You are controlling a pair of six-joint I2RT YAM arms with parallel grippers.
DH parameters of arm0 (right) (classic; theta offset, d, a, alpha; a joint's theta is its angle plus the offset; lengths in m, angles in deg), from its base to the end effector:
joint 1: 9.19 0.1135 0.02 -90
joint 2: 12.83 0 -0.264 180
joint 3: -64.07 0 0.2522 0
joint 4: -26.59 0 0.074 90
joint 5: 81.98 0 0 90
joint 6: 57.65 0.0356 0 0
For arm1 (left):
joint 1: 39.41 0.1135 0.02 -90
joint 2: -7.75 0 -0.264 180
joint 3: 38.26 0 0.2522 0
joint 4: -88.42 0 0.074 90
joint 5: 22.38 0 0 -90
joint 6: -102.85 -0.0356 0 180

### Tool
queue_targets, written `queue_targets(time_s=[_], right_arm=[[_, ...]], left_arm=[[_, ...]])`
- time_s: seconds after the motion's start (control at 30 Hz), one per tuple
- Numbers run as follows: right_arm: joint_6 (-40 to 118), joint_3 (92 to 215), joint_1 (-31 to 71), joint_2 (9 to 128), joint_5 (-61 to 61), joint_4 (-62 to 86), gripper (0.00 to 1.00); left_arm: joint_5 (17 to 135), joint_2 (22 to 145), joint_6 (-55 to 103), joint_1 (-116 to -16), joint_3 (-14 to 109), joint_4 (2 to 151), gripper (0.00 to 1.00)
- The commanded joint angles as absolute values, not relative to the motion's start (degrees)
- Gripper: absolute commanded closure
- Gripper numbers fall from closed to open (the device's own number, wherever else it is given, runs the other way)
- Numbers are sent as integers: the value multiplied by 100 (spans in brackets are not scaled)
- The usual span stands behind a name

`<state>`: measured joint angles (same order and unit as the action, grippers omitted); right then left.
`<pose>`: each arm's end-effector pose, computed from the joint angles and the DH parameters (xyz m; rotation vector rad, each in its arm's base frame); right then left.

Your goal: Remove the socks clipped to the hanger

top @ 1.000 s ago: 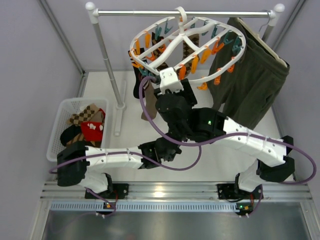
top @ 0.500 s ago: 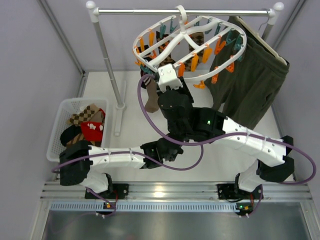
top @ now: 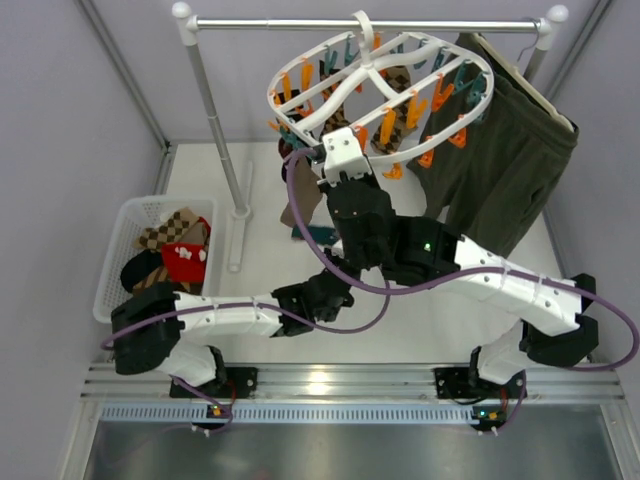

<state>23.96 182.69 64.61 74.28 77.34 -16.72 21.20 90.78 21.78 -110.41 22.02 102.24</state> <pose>0.1175 0.2850 0.4913 -0.3358 1.6124 -0.2049 0.1279 -0.2922 0.2627 0.3195 1.6596 -0.3501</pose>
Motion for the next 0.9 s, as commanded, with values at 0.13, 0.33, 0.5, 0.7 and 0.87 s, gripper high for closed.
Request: queue_targets(time_s=[0.13, 0.33, 0.5, 0.7, 0.87], right_arm=[[2707, 17768, 6253, 6548, 6701, -1443, 65], [2874, 17197, 6192, 5934, 6401, -1301, 32], [3067, 16801, 6192, 5459, 5997, -1293, 1], [3391, 16589, 6192, 4958, 5075, -1468, 1], [3577, 16493, 6192, 4597, 3715, -1776, 1]], left_arm=[[1314, 7195, 3429, -10252, 1611, 8796, 100], [1181, 5743, 4448, -9207, 1558, 7136, 100], [566, 5048, 4668, -8661, 1768, 6553, 100], [1090, 5231, 5161, -7511, 2208, 5755, 100], [3164, 5810, 5573, -5117, 2866, 5032, 100]])
